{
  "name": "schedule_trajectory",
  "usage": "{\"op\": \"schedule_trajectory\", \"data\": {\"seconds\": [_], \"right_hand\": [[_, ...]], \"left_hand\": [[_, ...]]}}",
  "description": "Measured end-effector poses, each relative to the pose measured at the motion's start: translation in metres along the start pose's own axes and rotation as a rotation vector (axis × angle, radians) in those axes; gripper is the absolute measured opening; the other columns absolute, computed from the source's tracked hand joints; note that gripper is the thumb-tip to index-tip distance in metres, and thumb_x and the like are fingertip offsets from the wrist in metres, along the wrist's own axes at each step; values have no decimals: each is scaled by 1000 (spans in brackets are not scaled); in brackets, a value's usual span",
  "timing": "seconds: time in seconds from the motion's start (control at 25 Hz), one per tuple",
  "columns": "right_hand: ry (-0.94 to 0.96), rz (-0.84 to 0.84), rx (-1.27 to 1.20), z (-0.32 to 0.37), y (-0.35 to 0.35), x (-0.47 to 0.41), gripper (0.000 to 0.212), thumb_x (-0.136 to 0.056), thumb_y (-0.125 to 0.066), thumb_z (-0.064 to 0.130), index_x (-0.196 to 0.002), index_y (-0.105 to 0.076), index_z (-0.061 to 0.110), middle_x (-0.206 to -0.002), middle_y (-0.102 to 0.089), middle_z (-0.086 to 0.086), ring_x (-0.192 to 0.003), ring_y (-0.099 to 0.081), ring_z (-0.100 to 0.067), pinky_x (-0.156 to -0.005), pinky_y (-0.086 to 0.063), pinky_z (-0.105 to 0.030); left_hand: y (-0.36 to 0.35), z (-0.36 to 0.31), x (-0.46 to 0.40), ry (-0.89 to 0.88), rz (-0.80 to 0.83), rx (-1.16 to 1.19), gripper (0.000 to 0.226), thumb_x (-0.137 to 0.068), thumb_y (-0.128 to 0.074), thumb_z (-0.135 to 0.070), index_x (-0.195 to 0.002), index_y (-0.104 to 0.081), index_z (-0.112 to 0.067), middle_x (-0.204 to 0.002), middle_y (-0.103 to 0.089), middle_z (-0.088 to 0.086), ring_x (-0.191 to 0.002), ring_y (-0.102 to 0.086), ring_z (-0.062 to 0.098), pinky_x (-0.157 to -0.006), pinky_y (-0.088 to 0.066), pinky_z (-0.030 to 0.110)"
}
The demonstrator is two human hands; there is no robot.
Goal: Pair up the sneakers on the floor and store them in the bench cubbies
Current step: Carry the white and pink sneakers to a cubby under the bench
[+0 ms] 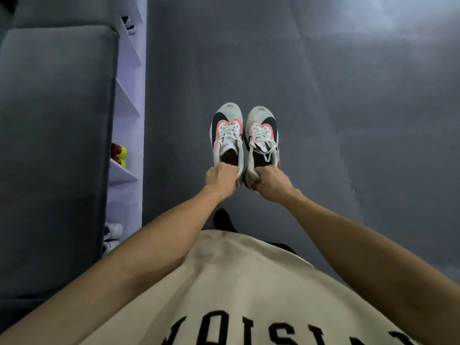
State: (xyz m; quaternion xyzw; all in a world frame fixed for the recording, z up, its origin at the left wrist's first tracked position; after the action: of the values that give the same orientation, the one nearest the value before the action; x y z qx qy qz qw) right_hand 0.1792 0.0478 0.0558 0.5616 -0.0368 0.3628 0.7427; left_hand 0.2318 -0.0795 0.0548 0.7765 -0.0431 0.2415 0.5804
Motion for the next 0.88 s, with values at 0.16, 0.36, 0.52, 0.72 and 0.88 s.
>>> {"op": "schedule_trajectory", "data": {"seconds": [0.16, 0.36, 0.52, 0.72, 0.88], "right_hand": [[96, 35, 56, 37, 50, -92, 11, -83, -58, 23, -78, -56, 15, -91, -64, -9, -82, -60, -32, -67, -48, -37], [324, 177, 208, 102, 76, -202, 17, -85, -60, 27, -73, -52, 18, -84, -58, -4, -82, -59, -31, -65, -42, -33], [561, 329, 348, 151, 79, -267, 15, -85, -60, 27, -76, -56, 16, -91, -63, -9, -86, -61, -31, -66, -44, -34], [940, 565, 628, 209, 65, -296, 17, -86, -58, 28, -76, -50, 17, -97, -64, -13, -90, -60, -35, -68, -43, -35], [1148, 706, 740, 234, 34, -277, 16, -86, -59, 26, -78, -52, 12, -97, -64, -16, -90, -61, -38, -65, -39, -34]], "left_hand": [[49, 34, -72, 95, -33, 47, 19, -93, -54, -20, -108, -64, -17, -110, -62, 15, -99, -63, 35, -80, -50, 38], [80, 102, -132, 344, -80, 164, 20, -93, -54, -18, -110, -65, -16, -112, -64, 12, -102, -63, 34, -79, -50, 38], [86, 136, -148, 620, -89, 340, 19, -91, -58, -25, -108, -64, -19, -112, -63, 13, -102, -62, 35, -79, -48, 36], [83, 139, -131, 1059, -180, 631, 21, -91, -60, -28, -108, -64, -17, -112, -63, 13, -103, -62, 34, -81, -48, 37], [57, 131, -99, 1317, -226, 774, 21, -89, -64, -33, -104, -63, -19, -112, -63, 12, -102, -63, 35, -80, -49, 36]]}}
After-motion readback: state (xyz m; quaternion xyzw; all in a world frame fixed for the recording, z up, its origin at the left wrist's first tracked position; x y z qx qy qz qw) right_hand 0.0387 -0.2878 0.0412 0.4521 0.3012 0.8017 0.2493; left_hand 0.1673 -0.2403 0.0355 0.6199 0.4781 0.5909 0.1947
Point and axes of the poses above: each hand's wrist, its own x-axis away from the middle knuckle, its own y-axis out of the back of the hand, z = x × y, the point moved 5 cm from there along -x, towards the middle knuckle
